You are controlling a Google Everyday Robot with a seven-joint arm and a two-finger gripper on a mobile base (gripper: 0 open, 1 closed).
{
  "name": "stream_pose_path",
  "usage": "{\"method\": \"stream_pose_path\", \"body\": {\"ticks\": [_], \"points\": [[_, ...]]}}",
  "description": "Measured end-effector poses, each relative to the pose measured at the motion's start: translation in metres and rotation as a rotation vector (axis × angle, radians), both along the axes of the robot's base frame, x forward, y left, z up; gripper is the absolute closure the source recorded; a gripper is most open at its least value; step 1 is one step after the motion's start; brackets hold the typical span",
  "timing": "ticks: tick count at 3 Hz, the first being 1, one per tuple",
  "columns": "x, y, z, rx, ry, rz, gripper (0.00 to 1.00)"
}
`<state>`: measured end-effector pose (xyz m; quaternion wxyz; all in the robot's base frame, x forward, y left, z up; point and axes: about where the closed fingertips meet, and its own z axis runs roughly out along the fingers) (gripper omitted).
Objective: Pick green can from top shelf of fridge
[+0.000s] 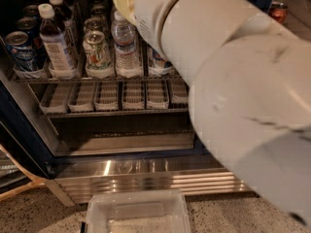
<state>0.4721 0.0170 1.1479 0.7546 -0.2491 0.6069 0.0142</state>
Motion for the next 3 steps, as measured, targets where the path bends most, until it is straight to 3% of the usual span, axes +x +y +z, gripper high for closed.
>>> {"method": "stream_pose_path", "body": {"ticks": [1, 2, 3], "points": [[-0.012, -0.014, -0.051, 0.055, 0.183, 0.066, 1.0], [-0.007, -0.031, -0.085, 0.057, 0.248, 0.065, 1.0], [-0.008, -0.031, -0.084, 0.058, 0.246, 0.065, 1.0]]}}
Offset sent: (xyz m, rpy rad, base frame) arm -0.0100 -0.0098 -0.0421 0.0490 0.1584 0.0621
